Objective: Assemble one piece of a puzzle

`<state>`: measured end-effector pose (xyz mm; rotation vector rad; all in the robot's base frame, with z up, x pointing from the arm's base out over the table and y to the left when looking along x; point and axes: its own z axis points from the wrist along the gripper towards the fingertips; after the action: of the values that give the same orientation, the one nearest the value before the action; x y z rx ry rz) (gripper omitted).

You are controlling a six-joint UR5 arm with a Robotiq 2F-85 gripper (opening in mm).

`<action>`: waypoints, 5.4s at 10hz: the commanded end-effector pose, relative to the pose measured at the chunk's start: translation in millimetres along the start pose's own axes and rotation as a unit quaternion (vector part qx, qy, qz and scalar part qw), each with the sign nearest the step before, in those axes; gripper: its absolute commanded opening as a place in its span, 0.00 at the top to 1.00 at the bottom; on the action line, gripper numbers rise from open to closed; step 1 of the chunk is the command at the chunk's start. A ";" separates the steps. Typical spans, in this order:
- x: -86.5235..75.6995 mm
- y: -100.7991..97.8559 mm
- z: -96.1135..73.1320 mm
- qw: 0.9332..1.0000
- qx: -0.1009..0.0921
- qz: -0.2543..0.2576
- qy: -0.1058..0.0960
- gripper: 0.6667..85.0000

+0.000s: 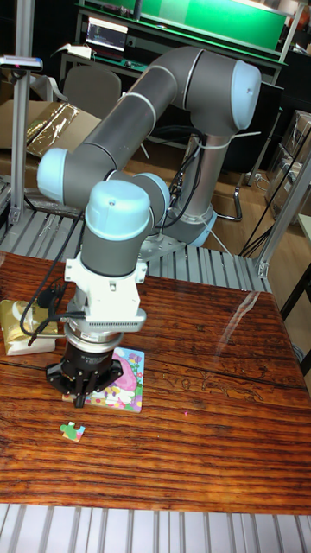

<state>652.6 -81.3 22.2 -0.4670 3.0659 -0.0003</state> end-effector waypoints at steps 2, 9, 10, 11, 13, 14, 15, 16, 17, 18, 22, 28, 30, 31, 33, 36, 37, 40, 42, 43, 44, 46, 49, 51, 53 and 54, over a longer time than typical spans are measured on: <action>-2.4 -13.7 -0.6 0.994 0.010 -0.106 0.008 0.75; -23.5 -11.2 0.2 0.967 0.015 -0.256 -0.017 0.53; -27.5 -10.2 0.0 0.961 0.016 -0.274 -0.022 0.53; -31.4 -11.7 0.1 0.955 0.022 -0.293 -0.027 0.52; -36.2 -13.4 2.6 0.947 0.026 -0.318 -0.035 0.52; -37.6 -10.3 3.5 0.945 0.021 -0.324 -0.038 0.51; -38.0 -8.6 4.0 0.944 0.018 -0.328 -0.041 0.50; -39.2 -6.2 5.8 0.942 0.012 -0.332 -0.046 0.50; -39.0 -5.6 8.5 0.940 0.009 -0.338 -0.048 0.50; -38.6 -6.1 11.1 0.938 0.007 -0.342 -0.051 0.49; -33.2 -9.6 16.0 0.933 0.007 -0.358 -0.046 0.47; -35.4 -8.7 20.2 0.924 0.005 -0.379 -0.047 0.44; -36.4 -8.2 21.6 0.922 0.004 -0.384 -0.048 0.44; -36.9 -7.9 22.2 0.921 0.004 -0.386 -0.049 0.44; -38.1 -6.7 23.5 0.920 0.002 -0.389 -0.051 0.44; -38.4 -6.1 25.8 0.919 -0.001 -0.392 -0.050 0.44; -37.5 -6.3 26.0 0.918 -0.001 -0.394 -0.048 0.44; -35.8 -5.2 26.1 0.916 -0.005 -0.397 -0.049 0.44; -36.3 -2.5 26.0 0.917 -0.010 -0.396 -0.052 0.45; -36.4 -2.4 26.1 0.917 -0.011 -0.396 -0.053 0.45; -36.2 -1.6 25.7 0.917 -0.014 -0.396 -0.054 0.46; -35.2 -3.0 24.1 0.915 -0.034 -0.398 -0.062 0.46; -39.3 0.9 24.3 0.916 -0.045 -0.393 -0.070 0.50; -39.4 2.0 23.5 0.917 -0.047 -0.389 -0.070 0.54; -37.3 -0.1 21.7 0.918 -0.048 -0.388 -0.069 0.56; -37.5 0.5 21.5 0.918 -0.049 -0.388 -0.070 0.57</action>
<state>688.3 -70.2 -0.7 -1.5830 2.5341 0.1334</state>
